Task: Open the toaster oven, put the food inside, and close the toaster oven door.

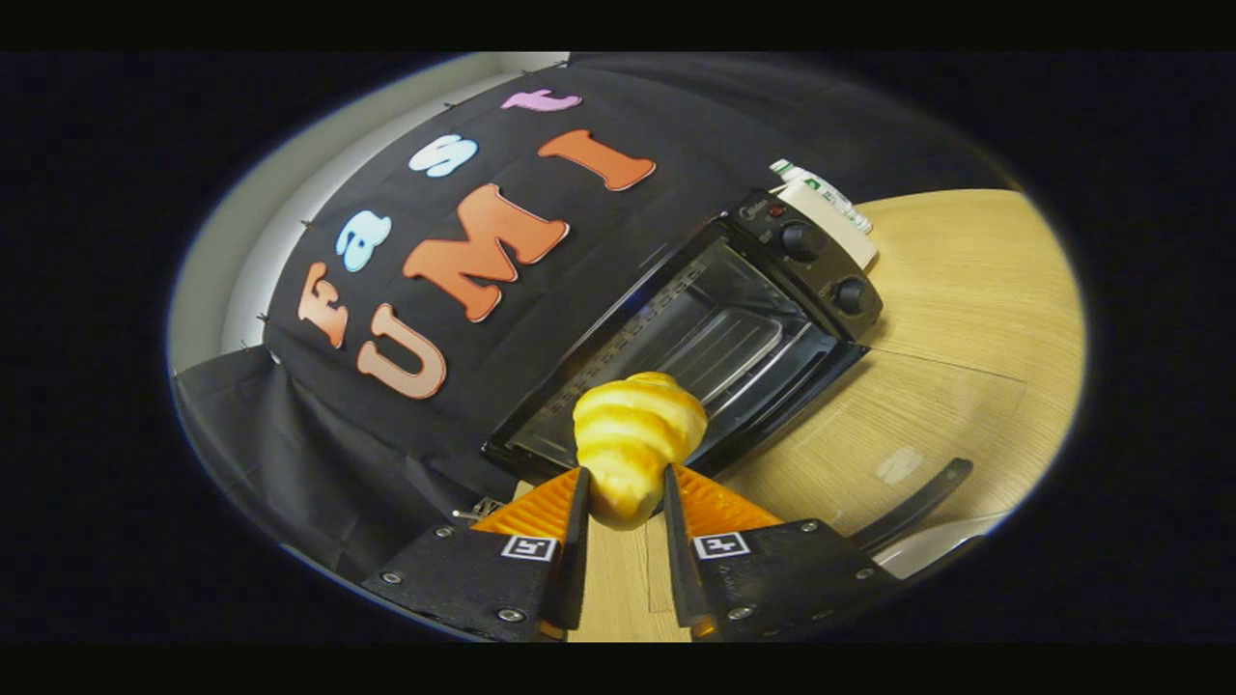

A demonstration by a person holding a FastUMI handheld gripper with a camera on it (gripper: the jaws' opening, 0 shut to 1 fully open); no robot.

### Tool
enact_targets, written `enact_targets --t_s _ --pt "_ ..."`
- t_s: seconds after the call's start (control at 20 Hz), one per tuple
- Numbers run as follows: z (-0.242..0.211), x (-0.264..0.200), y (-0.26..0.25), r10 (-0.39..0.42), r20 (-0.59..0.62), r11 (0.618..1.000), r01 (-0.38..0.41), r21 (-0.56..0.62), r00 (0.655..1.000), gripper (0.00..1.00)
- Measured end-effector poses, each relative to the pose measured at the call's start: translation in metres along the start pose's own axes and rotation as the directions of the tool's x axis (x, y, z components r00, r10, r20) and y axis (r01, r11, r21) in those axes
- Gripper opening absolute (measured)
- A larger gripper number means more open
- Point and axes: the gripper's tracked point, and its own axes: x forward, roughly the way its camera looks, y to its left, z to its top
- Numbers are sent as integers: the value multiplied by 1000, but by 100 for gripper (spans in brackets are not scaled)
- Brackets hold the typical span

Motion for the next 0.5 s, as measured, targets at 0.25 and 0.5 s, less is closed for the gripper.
enact_targets --t_s 0.25,0.5 --pt "10 40 8 2 14 1000 -2 -12 1000 37" --pt "13 77 7 -13 10 1000 13 -23 1000 37"
